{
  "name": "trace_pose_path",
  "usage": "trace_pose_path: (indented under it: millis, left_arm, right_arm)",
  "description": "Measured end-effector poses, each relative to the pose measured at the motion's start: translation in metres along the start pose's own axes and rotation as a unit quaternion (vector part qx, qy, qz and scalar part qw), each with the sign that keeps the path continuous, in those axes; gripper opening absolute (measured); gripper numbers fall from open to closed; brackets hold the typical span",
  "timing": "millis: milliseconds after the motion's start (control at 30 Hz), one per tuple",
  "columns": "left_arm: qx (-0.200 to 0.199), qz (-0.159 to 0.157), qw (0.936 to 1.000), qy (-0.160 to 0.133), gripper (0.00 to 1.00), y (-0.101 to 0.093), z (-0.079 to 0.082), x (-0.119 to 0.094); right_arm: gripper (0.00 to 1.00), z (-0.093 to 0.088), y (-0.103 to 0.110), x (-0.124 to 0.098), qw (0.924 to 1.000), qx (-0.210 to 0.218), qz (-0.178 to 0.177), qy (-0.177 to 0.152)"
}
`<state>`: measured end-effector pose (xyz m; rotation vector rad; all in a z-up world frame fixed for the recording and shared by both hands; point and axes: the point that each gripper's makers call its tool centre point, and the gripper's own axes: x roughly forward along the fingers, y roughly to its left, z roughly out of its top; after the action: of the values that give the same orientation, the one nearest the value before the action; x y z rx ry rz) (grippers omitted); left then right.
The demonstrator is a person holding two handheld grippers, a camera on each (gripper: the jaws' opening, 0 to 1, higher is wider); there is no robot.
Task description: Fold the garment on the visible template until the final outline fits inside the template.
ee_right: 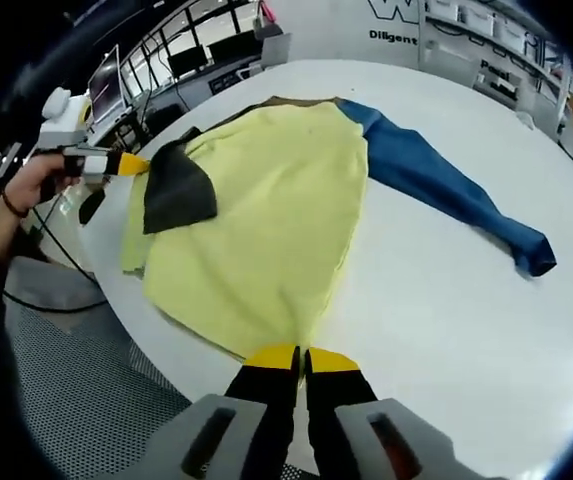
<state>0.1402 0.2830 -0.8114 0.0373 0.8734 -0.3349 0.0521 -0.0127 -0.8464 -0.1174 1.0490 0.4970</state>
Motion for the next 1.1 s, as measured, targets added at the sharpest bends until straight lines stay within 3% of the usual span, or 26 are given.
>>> trace_pose_path:
  millis: [167,300,367,500,633,1033,1100]
  left_arm:
    - [0.004,0.006,0.9998,0.019,0.03,0.01,-0.013,0.0]
    - [0.048,0.035,0.9974,0.041,0.03,0.022,-0.023,0.001]
    - [0.093,0.054,0.993,0.048,0.03,0.03,-0.025,0.001]
    - [0.079,0.047,0.9944,0.053,0.03,0.03,-0.028,0.005]
    - [0.104,0.061,0.9908,0.061,0.03,0.038,-0.031,0.007]
    - [0.116,0.068,0.9884,0.071,0.03,0.049,-0.035,0.014]
    - [0.133,0.07,0.9861,0.072,0.03,0.049,-0.035,0.015]
  right_arm:
    - [0.0,-0.002,-0.004,0.0,1.0,0.005,-0.004,0.002]
    - [0.0,-0.005,-0.008,-0.001,0.9999,0.002,-0.011,0.008]
    - [0.0,-0.007,-0.009,0.0,0.9999,0.011,-0.008,0.01]
    - [0.0,-0.011,-0.01,0.0,0.9998,0.013,-0.01,0.014]
    - [0.0,-0.013,-0.011,0.0,0.9997,0.008,-0.012,0.021]
    - [0.0,-0.018,-0.018,0.0,0.9992,-0.006,-0.022,0.033]
    - [0.0,-0.019,-0.018,0.0,0.9987,-0.02,-0.027,0.039]
